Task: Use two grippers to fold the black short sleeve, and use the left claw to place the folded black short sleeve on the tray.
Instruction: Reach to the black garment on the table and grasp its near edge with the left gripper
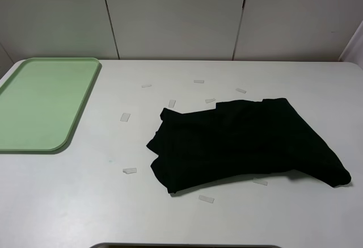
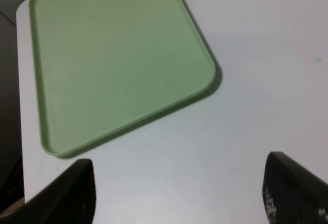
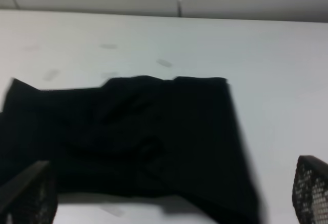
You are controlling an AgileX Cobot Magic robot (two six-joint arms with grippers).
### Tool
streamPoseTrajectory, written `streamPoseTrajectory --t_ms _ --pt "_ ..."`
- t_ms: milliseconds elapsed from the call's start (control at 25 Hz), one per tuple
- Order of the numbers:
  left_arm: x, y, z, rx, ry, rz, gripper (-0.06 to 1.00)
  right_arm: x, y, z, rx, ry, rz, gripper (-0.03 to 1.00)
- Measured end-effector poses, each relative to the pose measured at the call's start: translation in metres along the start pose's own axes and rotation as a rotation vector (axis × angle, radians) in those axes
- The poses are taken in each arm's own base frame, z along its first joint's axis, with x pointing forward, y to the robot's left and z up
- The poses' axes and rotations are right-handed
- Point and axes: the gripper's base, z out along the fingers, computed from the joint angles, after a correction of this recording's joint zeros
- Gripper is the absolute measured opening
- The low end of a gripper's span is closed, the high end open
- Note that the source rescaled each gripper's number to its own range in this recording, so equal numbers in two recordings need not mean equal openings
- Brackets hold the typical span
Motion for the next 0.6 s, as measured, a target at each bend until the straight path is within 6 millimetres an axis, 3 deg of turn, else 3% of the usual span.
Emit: streamPoseTrajectory --t_ms 600 --pt "0.0 0.0 0.0 0.0 0.0 0.0 0.66 0.0047 -0.001 0.0032 0.011 0.033 -0.058 1.0"
